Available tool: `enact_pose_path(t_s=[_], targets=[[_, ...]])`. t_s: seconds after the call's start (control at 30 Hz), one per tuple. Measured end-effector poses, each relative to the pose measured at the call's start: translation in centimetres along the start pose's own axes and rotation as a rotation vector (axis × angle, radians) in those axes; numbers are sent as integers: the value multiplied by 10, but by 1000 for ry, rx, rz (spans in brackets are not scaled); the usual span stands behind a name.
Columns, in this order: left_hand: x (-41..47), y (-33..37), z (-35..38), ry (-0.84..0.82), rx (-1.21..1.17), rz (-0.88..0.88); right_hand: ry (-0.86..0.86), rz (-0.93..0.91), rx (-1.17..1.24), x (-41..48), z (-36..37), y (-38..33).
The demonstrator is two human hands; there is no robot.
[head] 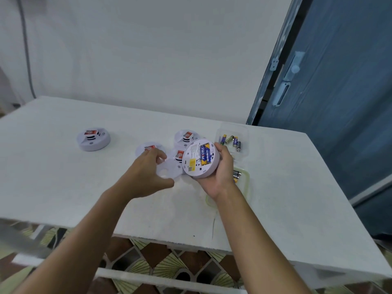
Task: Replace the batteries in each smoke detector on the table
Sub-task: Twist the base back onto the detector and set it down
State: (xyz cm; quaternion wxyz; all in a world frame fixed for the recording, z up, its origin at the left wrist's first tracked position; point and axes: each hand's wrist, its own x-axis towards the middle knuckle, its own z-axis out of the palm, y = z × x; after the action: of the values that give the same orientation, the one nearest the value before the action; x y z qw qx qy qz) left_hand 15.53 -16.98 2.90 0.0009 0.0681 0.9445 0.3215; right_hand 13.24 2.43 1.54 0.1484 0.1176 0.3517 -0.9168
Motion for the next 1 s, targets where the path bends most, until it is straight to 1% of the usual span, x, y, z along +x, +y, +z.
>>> enact_pose_path(t_s=[0.07, 0.2, 0.37, 0.47, 0.57, 1.0], targets=[[3, 1, -3, 58, -41, -15, 8, -2, -8, 0, 1, 0], [2, 16, -8, 138, -210, 8, 16, 30, -35, -5, 2, -2], [-7, 44, -4, 196, -340, 152, 0, 44, -101, -9, 6, 0], [-8, 51, 3, 177, -326, 211, -40, 58, -138, -12, 11, 0], [-7, 53, 8, 175, -274, 227, -70, 54, -160, -14, 15, -2], [-7, 48, 8, 200, -348, 169, -51, 59, -241, -17, 18, -4]])
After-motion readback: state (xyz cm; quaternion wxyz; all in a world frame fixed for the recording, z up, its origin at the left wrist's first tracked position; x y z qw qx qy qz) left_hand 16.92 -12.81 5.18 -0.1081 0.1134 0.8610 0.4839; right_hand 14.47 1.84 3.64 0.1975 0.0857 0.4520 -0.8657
